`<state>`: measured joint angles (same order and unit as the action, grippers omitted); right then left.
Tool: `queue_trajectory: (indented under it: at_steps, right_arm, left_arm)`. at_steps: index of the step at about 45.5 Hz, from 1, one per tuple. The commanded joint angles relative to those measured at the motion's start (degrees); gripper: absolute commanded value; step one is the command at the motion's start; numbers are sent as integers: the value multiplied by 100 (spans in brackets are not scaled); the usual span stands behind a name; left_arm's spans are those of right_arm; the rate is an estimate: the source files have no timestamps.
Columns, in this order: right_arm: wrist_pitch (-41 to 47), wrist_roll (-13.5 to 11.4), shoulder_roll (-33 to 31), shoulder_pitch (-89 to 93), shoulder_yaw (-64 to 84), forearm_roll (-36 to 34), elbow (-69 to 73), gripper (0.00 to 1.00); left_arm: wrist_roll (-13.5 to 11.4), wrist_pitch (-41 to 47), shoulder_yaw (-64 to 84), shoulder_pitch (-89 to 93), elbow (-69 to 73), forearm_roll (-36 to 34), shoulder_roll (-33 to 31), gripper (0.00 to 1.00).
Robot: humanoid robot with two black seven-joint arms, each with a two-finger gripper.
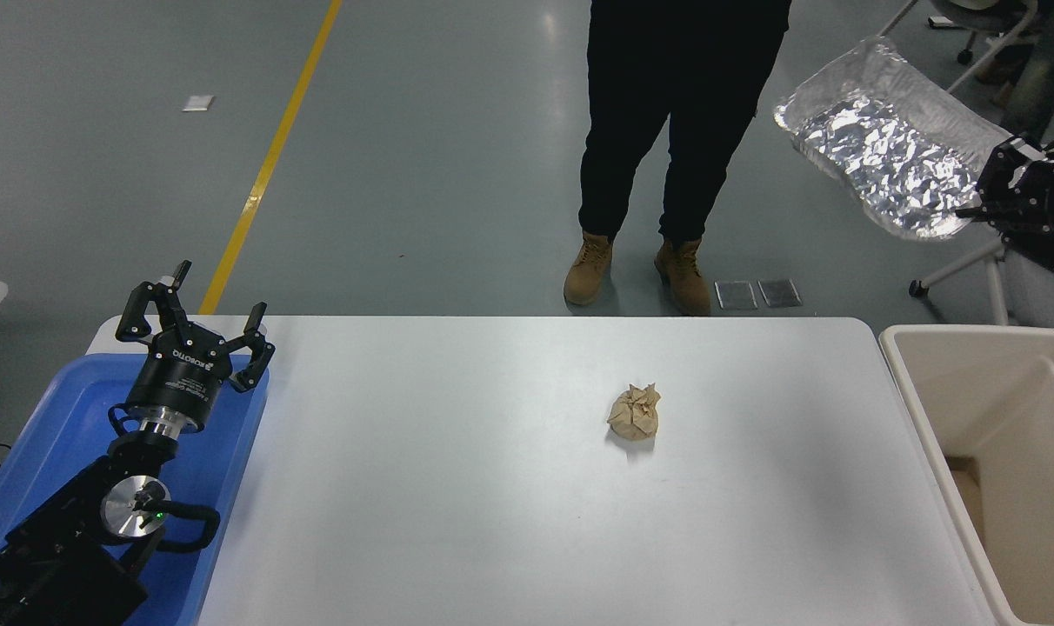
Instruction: Pick up foil plate and place in dustbin
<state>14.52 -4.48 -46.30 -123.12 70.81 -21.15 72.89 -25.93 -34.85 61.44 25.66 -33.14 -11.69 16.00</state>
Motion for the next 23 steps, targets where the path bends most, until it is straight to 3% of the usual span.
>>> queue_trajectory:
  at_steps: [1, 23]
  right_arm:
    - [69, 0, -46, -107, 100, 67, -29, 0]
    - [-221, 0, -37, 647, 39, 15, -705, 0]
  left_arm:
    - [1, -4, 0, 0, 0, 0, 0, 98]
    - [1, -4, 0, 0, 0, 0, 0, 98]
